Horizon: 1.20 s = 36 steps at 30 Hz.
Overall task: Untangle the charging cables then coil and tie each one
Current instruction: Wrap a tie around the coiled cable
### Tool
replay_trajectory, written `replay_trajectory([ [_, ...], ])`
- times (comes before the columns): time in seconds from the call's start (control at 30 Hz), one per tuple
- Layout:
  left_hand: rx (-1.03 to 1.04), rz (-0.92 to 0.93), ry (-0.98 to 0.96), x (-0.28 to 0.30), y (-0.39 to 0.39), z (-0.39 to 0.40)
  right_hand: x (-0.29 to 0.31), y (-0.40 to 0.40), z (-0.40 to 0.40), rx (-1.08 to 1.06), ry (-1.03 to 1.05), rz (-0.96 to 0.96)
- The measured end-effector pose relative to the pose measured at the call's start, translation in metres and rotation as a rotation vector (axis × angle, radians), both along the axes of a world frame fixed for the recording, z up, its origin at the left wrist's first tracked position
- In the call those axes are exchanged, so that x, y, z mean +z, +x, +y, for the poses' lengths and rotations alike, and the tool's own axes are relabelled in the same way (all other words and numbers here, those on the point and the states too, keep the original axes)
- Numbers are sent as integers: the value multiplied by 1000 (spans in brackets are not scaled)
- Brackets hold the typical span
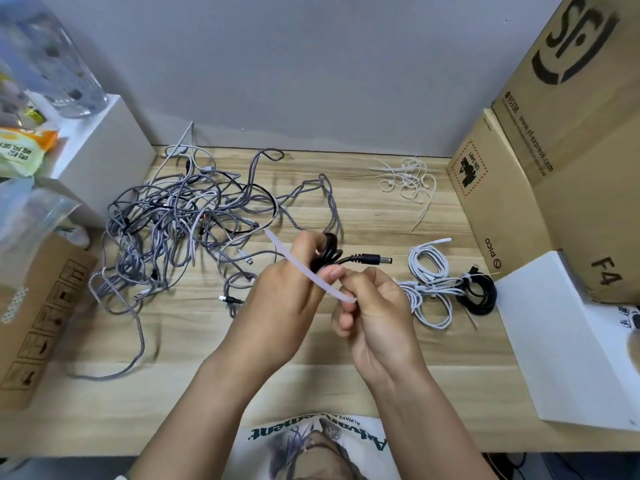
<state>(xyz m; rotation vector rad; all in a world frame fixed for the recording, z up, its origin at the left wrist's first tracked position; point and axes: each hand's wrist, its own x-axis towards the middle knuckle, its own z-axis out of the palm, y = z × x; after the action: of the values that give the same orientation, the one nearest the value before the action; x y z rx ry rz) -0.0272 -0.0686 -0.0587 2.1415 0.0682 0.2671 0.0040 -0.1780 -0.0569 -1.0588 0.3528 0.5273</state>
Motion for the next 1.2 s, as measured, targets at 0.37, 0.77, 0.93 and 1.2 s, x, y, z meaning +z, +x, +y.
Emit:
replay_trajectory([
  [0.37,-125,32,-546,0,-1,-1,13,0,1,87,351,222],
  [0.77,67,65,-141,-11,-1,3,-1,-12,-7,96,-156,-405],
  [0.93,19,64,-124,-13,-2,1,2,-16,-5,125,-417,-801],
  [1.2,47,153,-454,-18,3,5,23,-29,-11,164,54,-731],
])
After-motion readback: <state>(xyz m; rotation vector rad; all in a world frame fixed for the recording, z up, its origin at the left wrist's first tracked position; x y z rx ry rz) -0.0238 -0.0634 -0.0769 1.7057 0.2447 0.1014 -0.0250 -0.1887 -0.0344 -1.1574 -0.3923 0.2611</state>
